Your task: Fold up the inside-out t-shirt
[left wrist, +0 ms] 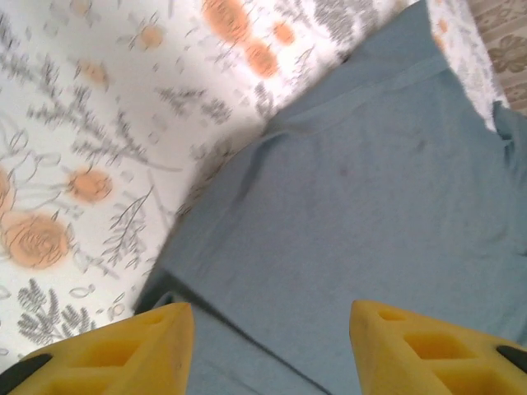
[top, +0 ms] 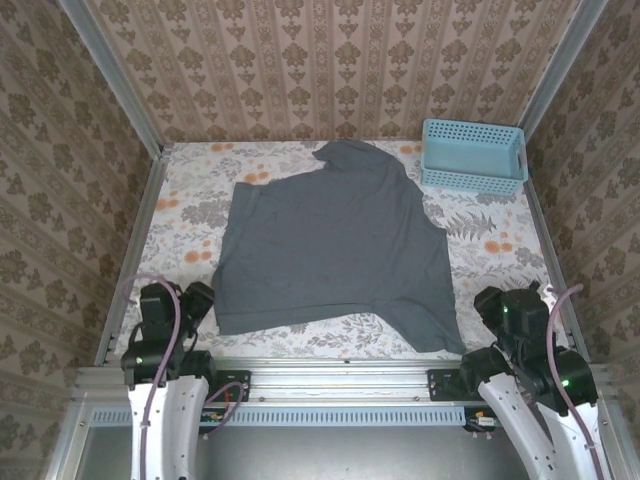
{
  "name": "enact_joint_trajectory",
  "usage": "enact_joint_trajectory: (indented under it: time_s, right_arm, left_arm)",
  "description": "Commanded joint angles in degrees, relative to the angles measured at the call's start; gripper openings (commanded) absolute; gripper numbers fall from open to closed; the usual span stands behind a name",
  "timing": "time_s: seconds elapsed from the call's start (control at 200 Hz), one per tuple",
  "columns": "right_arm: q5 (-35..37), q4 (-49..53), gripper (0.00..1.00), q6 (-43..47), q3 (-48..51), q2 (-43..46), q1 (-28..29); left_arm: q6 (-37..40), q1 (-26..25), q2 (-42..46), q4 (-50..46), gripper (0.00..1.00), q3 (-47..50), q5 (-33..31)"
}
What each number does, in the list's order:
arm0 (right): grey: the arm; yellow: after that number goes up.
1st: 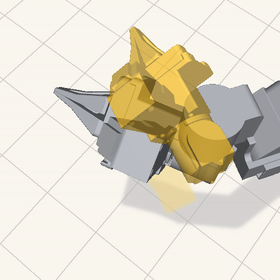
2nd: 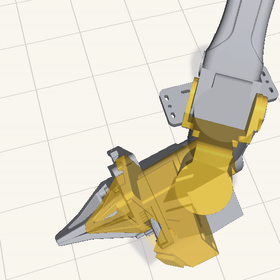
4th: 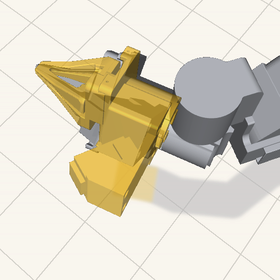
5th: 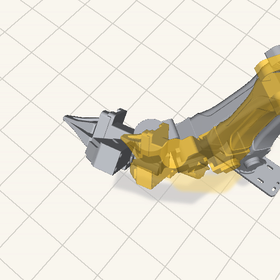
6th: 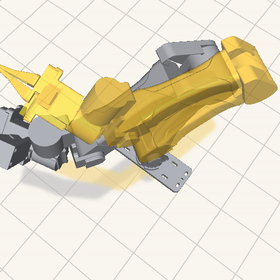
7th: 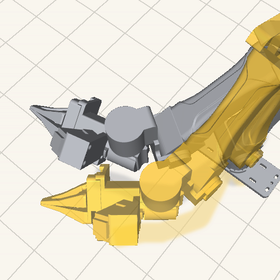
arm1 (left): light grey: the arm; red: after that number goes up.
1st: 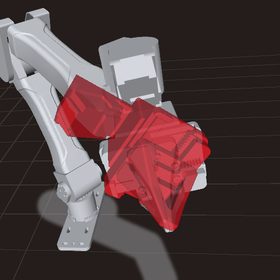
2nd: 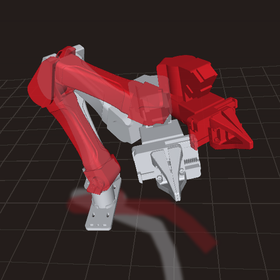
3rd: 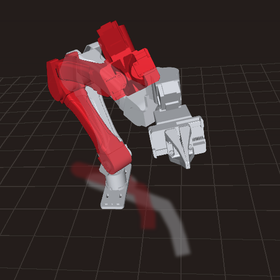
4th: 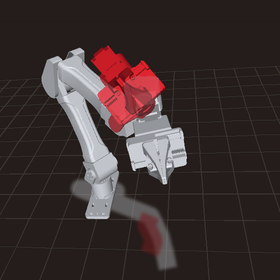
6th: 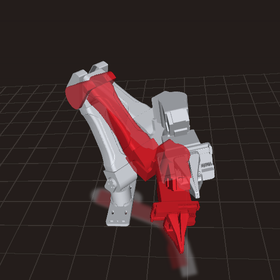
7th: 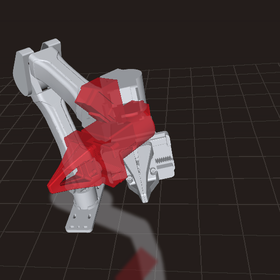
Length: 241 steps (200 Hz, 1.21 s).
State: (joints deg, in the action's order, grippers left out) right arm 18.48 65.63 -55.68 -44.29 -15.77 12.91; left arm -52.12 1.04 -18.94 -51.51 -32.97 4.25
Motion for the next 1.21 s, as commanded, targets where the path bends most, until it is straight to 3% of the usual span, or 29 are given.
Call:
enact_joint_trajectory:
  time_s: [0.0,0.07,0.145,0.27,0.46,0.685,0.935,1.2]
  right_arm:
    - [-3.21,-12.36,0.56,7.77,-3.21,-8.94,-0.08]
    - [-8.14,-19.49,0.59,12.04,-4.92,-17.96,0.28]
    - [-11.38,-25.56,0.60,15.22,-7.77,-28.39,2.04]
    - [-8.95,-33.10,0.61,19.51,-14.88,-45.83,8.26]
    - [-11.91,-36.44,0.63,23.93,-30.92,-71.29,11.18]
    - [-14.48,-33.80,0.64,26.91,-48.81,-93.84,10.42]
    - [-16.60,-30.01,0.64,27.02,-62.79,-110.01,7.95]
    - [-15.54,-26.23,0.63,23.29,-65.25,-115.58,5.37]
  left_arm:
    - [3.86,-1.74,-10.89,9.66,0.54,-4.67,0.43]
    - [5.05,-5.90,-19.60,15.50,0.59,-8.51,-0.67]
    - [8.70,-12.94,-31.82,18.56,0.68,-15.51,-6.57]
    - [16.08,-20.01,-55.13,17.51,0.74,-32.09,-12.36]
    - [23.34,-20.42,-83.06,11.46,0.79,-56.04,-20.09]
    - [30.36,-17.19,-108.09,4.41,0.81,-82.67,-22.08]
    - [35.15,-16.42,-125.11,-2.54,0.75,-104.14,-19.20]
    - [34.46,-16.17,-129.66,-5.36,0.67,-106.94,-18.50]
